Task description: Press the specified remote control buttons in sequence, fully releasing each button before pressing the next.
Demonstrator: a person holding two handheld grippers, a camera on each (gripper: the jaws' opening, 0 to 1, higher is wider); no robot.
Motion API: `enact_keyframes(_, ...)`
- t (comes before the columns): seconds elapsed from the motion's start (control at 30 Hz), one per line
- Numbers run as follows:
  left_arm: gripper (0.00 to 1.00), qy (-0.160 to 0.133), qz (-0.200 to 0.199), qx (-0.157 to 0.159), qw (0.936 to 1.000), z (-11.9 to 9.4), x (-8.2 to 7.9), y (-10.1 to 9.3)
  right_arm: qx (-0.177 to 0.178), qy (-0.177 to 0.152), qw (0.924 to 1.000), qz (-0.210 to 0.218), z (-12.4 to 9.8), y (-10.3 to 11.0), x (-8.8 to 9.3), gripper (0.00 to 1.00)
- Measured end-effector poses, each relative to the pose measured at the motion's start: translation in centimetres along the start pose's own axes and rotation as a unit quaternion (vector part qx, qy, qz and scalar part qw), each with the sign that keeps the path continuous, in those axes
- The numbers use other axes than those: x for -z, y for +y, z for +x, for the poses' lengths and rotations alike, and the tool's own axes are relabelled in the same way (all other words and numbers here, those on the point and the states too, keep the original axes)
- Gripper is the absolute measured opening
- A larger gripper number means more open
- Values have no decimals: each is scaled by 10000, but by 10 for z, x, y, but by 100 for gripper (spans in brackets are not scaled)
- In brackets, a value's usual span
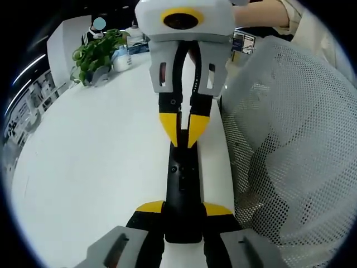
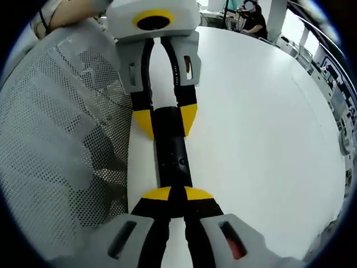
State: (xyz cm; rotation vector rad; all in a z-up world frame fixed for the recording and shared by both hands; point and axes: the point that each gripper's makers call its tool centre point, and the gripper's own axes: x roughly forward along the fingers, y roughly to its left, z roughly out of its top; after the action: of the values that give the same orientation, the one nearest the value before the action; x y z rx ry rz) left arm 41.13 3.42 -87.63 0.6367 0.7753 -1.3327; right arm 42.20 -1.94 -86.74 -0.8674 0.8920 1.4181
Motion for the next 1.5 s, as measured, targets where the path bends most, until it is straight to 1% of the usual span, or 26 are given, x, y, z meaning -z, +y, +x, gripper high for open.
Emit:
enact_keyframes(0.07, 25, -1, 2, 0, 10000, 0, 0, 0, -5, 3, 10000, -17, 1, 1, -2, 6)
enact_keyframes(0.23, 25, 0, 0, -2, 10000, 0, 0, 0, 21, 119, 9996, -272, 4, 2, -4, 5)
enact_keyframes(0.37, 25, -2, -2, -5, 10000, 0, 0, 0, 24, 202, 9991, -363, 4, 2, -4, 5)
enact_keyframes(0.53, 25, 8, 1, -8, 10000, 0, 0, 0, -10, 289, 9992, -290, 4, 1, -4, 5)
enact_keyframes(0.67, 25, 24, 4, -4, 10000, 0, 0, 0, 46, 461, 9982, -379, 5, 2, -5, 5)
enact_keyframes(0.73, 25, 36, 3, -7, 10000, 0, 0, 0, 53, 547, 9980, -308, 6, 2, -5, 5)
enact_keyframes(0.83, 25, 56, 12, -5, 10000, 0, 0, 0, 38, 611, 9976, -315, 6, 1, -4, 5)
enact_keyframes(0.93, 25, 39, 7, 2, 10000, 0, 0, 0, 58, 566, 9980, -272, 5, 1, -3, 5)
enact_keyframes(0.97, 25, 40, 7, 5, 10000, 0, 0, 0, 102, 451, 9988, -138, 5, 0, -3, 5)
enact_keyframes(1.0, 25, 42, 8, 6, 10000, 0, 0, 0, 126, 388, 9991, -111, 4, 0, -2, 5)
enact_keyframes(1.13, 25, 54, 33, 5, 10000, 1, 0, 0, 196, 161, 9996, -110, 3, 1, -2, 5)
enact_keyframes(1.23, 25, 54, 38, 4, 10000, 0, 0, 0, 227, -14, 9996, 145, 3, 0, -4, 5)
enact_keyframes(1.37, 25, 56, 42, 3, 10000, 0, 0, 1, 231, -58, 9994, 231, 4, 0, -6, 5)
enact_keyframes(1.5, 25, 59, 48, 0, 10000, 0, 0, 0, 224, -5, 9997, 36, 7, 2, -11, 4)
